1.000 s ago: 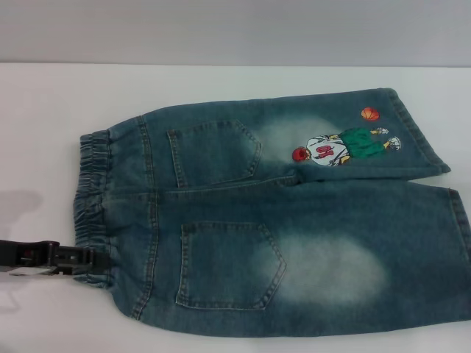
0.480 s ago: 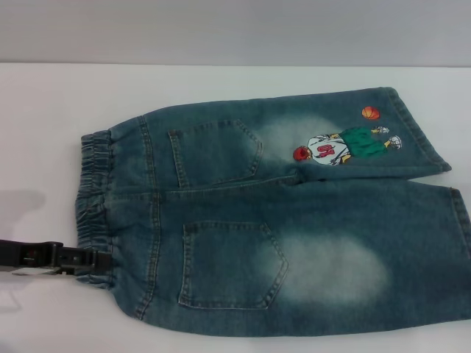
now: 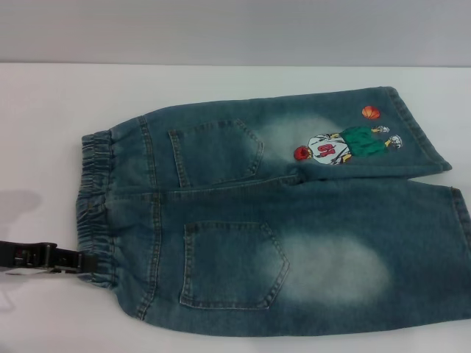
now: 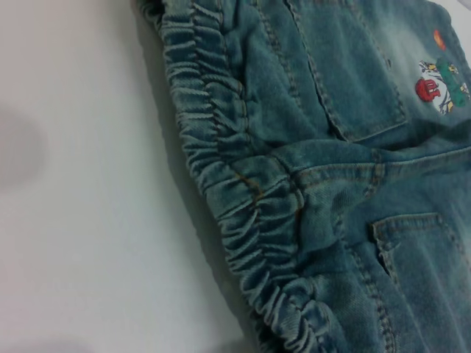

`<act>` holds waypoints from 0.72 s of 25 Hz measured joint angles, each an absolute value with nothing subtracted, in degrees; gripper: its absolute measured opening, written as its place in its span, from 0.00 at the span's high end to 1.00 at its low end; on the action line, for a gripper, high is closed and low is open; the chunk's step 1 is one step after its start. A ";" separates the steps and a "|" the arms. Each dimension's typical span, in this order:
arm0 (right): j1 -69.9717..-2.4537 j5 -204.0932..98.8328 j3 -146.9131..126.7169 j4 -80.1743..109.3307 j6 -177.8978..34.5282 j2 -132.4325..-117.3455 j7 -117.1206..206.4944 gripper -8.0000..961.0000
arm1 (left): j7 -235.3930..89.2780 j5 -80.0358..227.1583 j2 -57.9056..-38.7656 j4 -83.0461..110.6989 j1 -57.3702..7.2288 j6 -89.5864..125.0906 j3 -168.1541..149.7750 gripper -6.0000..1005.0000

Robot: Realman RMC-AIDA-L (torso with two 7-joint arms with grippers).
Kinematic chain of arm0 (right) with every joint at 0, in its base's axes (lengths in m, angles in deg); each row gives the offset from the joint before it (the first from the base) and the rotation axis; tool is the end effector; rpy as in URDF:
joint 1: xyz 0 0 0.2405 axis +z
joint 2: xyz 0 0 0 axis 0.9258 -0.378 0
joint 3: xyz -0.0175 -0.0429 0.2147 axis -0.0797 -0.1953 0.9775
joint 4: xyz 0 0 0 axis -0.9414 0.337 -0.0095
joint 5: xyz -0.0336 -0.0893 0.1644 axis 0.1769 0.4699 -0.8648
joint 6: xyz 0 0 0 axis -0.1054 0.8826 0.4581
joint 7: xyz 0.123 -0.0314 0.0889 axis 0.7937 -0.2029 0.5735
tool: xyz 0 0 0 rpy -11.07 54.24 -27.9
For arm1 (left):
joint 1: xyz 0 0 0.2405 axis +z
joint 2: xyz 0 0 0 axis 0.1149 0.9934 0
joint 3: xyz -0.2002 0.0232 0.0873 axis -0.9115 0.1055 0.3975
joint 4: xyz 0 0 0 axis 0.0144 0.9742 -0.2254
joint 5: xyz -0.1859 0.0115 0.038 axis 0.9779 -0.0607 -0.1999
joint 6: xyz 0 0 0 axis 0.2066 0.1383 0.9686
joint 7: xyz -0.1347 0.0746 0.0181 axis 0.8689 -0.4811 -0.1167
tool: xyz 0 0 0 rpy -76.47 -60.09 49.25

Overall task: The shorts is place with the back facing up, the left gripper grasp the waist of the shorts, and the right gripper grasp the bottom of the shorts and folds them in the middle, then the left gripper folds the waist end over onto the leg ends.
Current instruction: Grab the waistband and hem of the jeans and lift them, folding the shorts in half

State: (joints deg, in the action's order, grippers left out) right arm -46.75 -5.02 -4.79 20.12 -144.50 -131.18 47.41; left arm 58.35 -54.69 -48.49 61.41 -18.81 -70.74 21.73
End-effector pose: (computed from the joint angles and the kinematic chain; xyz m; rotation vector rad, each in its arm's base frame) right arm 0.3329 0.2754 0.0807 -1.2116 0.4724 0.6181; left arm -0.2920 0.2623 0.0484 -2.3126 -1.8632 -0.1721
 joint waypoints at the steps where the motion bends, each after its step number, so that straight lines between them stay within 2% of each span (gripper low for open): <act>1: -46.77 -5.02 -4.77 20.11 -144.50 -131.18 47.41 0.29 | 58.28 -54.74 -48.48 61.34 -18.86 -70.74 21.73 0.54; 4: -46.91 -5.02 -4.76 20.09 -144.50 -131.18 47.41 0.29 | 58.01 -54.98 -48.56 61.24 -19.02 -70.69 21.77 0.70; 10: -47.13 -5.02 -4.77 20.08 -144.50 -131.18 47.41 0.29 | 57.47 -55.13 -48.73 61.41 -19.07 -70.81 21.81 0.91; 18: -47.21 -5.02 -4.89 19.98 -144.50 -131.18 50.61 0.29 | 56.87 -55.16 -48.86 61.41 -19.00 -70.82 21.82 0.95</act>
State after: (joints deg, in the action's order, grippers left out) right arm -47.21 -5.02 -4.89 19.98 -144.50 -131.18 50.61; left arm 56.87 -55.16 -48.86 61.41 -19.00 -70.82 21.82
